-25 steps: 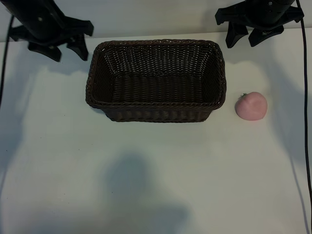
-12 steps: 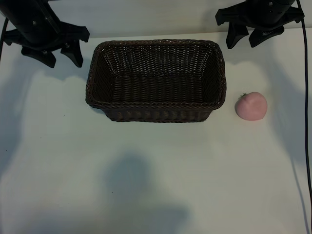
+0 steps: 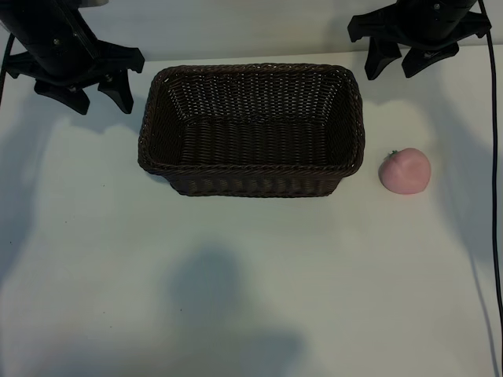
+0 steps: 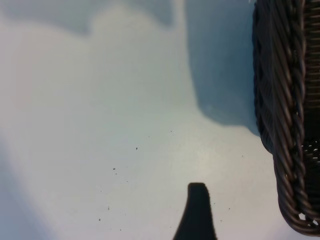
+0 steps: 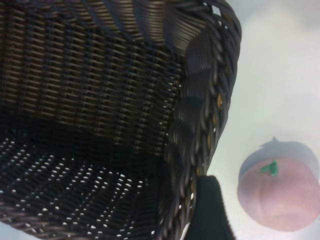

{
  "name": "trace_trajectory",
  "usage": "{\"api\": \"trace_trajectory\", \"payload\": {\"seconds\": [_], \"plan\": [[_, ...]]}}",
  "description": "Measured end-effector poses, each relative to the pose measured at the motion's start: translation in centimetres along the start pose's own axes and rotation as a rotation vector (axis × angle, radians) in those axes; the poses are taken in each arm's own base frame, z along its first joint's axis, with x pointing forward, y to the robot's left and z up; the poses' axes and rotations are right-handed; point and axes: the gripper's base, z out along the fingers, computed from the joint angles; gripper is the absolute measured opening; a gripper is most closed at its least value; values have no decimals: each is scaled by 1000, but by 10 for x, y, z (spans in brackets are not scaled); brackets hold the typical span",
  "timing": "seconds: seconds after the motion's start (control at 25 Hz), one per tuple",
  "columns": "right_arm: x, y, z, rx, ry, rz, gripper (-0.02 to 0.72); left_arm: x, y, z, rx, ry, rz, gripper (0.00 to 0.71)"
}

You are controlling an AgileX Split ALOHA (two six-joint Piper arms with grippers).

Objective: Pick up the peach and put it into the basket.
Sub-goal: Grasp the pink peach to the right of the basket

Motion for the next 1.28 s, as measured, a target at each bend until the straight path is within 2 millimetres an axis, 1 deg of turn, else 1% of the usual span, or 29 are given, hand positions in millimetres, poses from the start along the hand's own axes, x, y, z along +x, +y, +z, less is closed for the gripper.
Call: {"api": "trace_trajectory", "payload": {"seconds": [0.28,0.36,0.56,0.68,0.8,1.0,1.28], "plan": [[0,-1,0,6,4,-14,513,0,0,0,-1,3,0,598],[1,-2,0,20,8,-34,502,0,0,0,-1,3,0,598],[1,-9,0,103,12,-37,485,0,0,0,-1,3,0,598],[3,-15,3,153,25,-40,484,0,0,0,0,3,-8,598],[10,-18,12,164,67,-34,484,0,0,0,0,4,-8,598],[32,-26,40,174,171,-14,484,0,0,0,0,4,-8,598],[53,-34,74,172,174,-3,483,0,0,0,1,4,-8,598]]}}
